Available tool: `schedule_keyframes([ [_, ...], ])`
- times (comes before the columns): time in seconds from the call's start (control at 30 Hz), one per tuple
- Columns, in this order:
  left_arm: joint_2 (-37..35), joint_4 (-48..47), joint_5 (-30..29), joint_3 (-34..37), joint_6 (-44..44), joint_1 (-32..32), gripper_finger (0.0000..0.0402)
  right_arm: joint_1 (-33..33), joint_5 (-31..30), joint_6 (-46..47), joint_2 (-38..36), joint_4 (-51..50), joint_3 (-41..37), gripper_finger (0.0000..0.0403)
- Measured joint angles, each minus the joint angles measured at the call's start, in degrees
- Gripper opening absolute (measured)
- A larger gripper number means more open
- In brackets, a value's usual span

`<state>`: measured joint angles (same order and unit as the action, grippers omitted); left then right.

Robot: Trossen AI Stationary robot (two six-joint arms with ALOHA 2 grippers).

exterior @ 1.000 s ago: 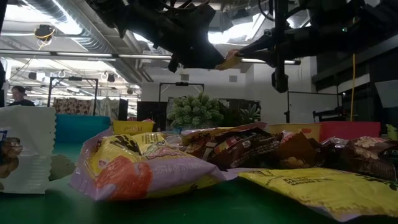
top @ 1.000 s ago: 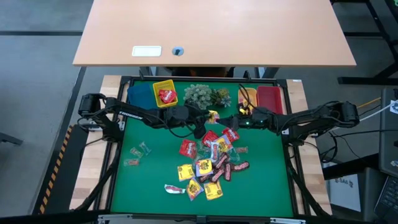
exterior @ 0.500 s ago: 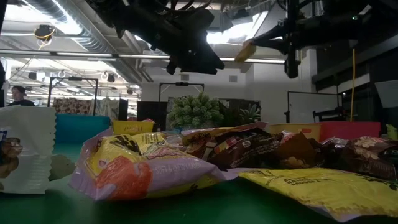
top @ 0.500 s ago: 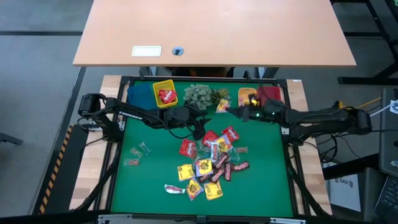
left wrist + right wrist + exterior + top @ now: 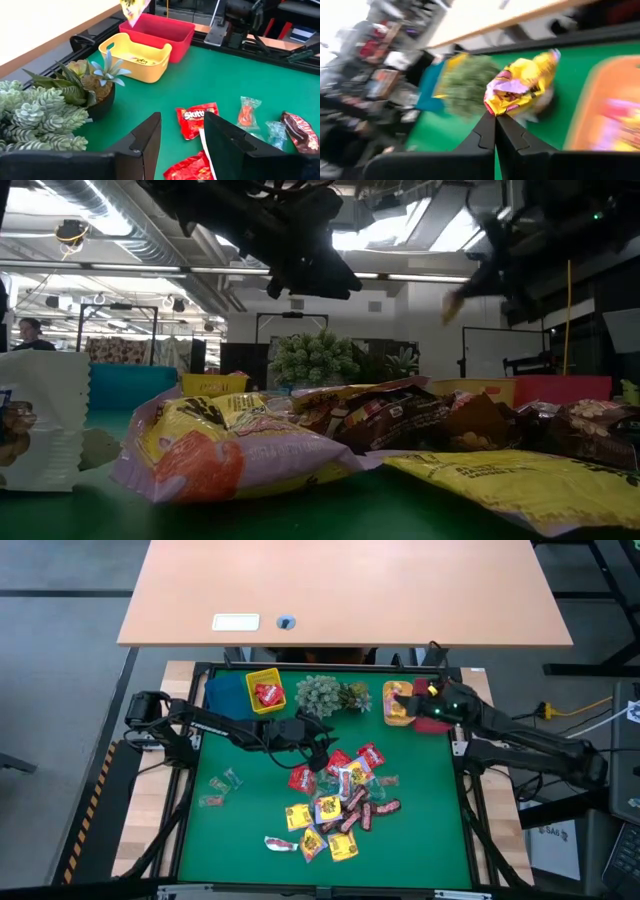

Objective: Sort candy
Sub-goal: Put the yellow candy into the orange bin, then put the red gummy into the blue bin

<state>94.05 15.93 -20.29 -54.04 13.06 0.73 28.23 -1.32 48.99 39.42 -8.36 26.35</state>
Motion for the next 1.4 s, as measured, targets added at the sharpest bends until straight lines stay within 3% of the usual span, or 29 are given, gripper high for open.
schedule_keyframes([
  [0.2, 0.01, -0.05, 0.02, 0.0, 0.0, 0.97, 0.0135, 4.11, -0.2, 0.02, 0.73, -7.26, -0.04, 0.0003],
  [0.47, 0.01, -3.02, 2.13, 0.0, 0.02, 2.59, 0.0135, 4.89, -0.2, 0.02, 1.01, -7.21, -0.04, 0.0027],
  [0.9, 0.01, -14.9, 9.51, 0.07, 0.5, 8.0, 0.0135, 4.87, -0.18, 0.0, 1.01, -7.23, -0.04, 0.0152],
  [1.4, 0.01, -27.39, 7.74, 0.07, 18.23, 15.76, 0.0135, 4.78, 1.03, -0.04, 1.01, -7.29, -0.04, 0.0172],
])
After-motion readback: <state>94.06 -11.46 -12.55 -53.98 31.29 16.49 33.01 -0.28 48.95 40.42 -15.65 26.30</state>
